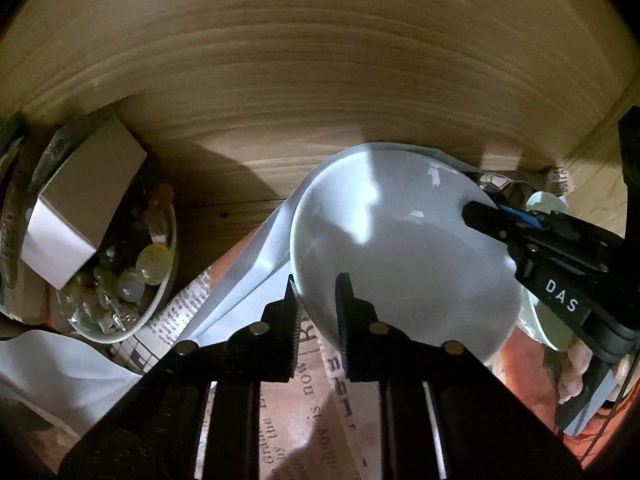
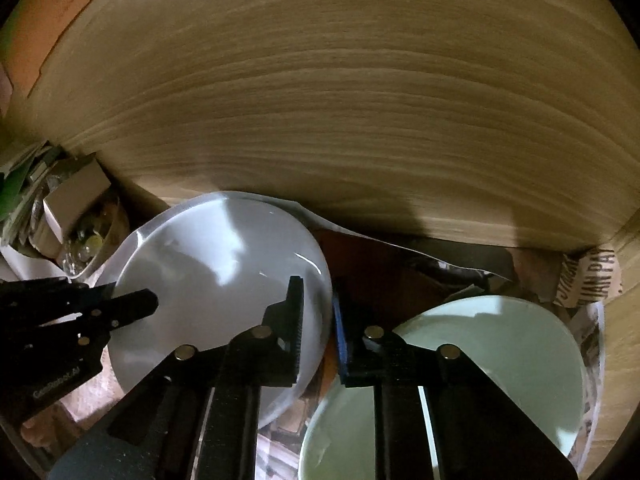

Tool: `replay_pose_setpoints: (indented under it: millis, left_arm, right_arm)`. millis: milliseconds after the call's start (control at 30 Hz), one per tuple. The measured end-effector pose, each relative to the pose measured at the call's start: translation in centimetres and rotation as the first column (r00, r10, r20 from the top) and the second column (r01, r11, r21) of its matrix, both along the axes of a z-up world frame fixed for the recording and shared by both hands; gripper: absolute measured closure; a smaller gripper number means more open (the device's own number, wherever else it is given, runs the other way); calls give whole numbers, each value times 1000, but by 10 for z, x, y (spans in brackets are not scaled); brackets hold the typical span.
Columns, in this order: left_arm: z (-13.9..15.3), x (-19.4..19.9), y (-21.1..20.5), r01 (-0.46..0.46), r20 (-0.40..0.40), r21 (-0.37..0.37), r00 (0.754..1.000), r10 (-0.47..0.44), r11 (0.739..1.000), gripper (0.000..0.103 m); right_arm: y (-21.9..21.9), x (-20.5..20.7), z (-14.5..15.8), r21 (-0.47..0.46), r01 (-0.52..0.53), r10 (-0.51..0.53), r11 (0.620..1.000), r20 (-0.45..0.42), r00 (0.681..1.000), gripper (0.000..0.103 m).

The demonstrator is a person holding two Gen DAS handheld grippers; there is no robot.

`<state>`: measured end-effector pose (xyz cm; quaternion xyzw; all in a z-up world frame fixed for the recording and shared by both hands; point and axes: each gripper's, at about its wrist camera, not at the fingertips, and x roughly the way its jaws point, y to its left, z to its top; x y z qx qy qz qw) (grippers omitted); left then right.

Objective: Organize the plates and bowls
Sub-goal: 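Lift the black-dotted white bowl and carry it over the pinkish-grey bowl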

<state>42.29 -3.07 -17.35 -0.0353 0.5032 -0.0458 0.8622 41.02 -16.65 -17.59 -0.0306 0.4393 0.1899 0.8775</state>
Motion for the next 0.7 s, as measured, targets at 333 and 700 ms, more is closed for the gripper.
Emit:
replay_pose_setpoints:
  millis: [333,700]
  left_arm:
    - [25,-45,8,-6,78,78,997,0,997,90]
    - [53,-121,28,-17,171,45,985,9,999,90]
  right_arm:
    - [4,-35,6,46,-12,11,999,17,1000,92]
    - [5,-113,40,120,-81,67,990,114,991,92]
